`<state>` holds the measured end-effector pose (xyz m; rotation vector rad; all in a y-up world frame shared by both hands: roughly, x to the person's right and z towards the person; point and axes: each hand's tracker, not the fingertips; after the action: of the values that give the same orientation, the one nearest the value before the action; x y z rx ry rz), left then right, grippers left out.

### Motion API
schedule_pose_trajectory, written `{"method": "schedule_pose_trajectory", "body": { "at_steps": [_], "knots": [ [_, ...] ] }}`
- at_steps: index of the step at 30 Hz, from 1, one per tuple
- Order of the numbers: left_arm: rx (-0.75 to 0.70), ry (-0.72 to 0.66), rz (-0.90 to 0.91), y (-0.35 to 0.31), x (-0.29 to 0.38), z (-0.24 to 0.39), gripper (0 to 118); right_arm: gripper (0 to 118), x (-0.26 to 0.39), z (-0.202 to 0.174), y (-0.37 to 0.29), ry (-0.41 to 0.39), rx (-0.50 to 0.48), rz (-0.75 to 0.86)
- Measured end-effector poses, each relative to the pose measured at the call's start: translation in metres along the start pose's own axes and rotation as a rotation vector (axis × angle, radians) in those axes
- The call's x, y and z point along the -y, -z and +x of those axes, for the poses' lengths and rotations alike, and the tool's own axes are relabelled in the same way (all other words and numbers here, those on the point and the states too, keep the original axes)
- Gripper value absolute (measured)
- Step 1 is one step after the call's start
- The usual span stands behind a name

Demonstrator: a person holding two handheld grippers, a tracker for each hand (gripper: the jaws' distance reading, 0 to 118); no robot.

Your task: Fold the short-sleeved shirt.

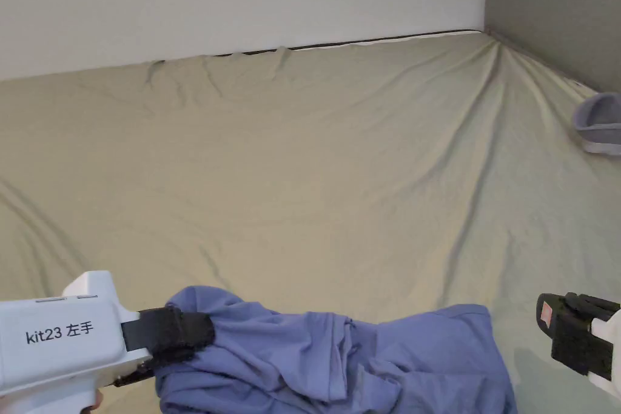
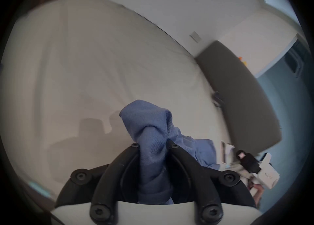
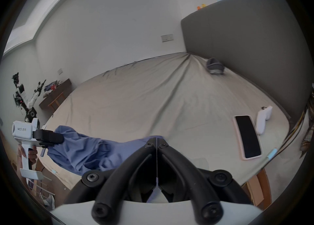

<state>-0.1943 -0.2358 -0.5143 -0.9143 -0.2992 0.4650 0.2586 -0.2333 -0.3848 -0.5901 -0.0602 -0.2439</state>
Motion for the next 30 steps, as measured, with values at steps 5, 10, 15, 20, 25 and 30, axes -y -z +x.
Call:
{"method": "schedule_pose_trajectory", "body": {
  "at_steps": [5,10,15,20,25,30],
  "knots": [
    [-0.264,0.099,0.066,-0.041,0.0,0.014,19,0,0.006,-0.026,0.017,-0.023,-0.099,-0.029],
    [-0.066,0.217,0.027,-0.003,0.017,0.082,19,0,0.016,-0.028,0.008,-0.031,-0.123,-0.049],
    [0.091,0.268,-0.156,0.09,0.052,0.151,19,0,0.024,-0.009,-0.013,-0.012,-0.061,-0.056],
    [0.177,0.301,-0.302,0.144,0.092,0.18,51,0,0.028,0.008,-0.023,0.007,0.025,-0.054],
    [0.261,0.259,-0.283,0.128,0.085,0.185,99,0,0.03,0.013,-0.02,0.025,0.014,-0.065],
    [0.257,0.257,-0.057,0.059,0.047,0.167,84,0,0.03,0.011,-0.015,0.042,-0.008,-0.061]
  ]
}}
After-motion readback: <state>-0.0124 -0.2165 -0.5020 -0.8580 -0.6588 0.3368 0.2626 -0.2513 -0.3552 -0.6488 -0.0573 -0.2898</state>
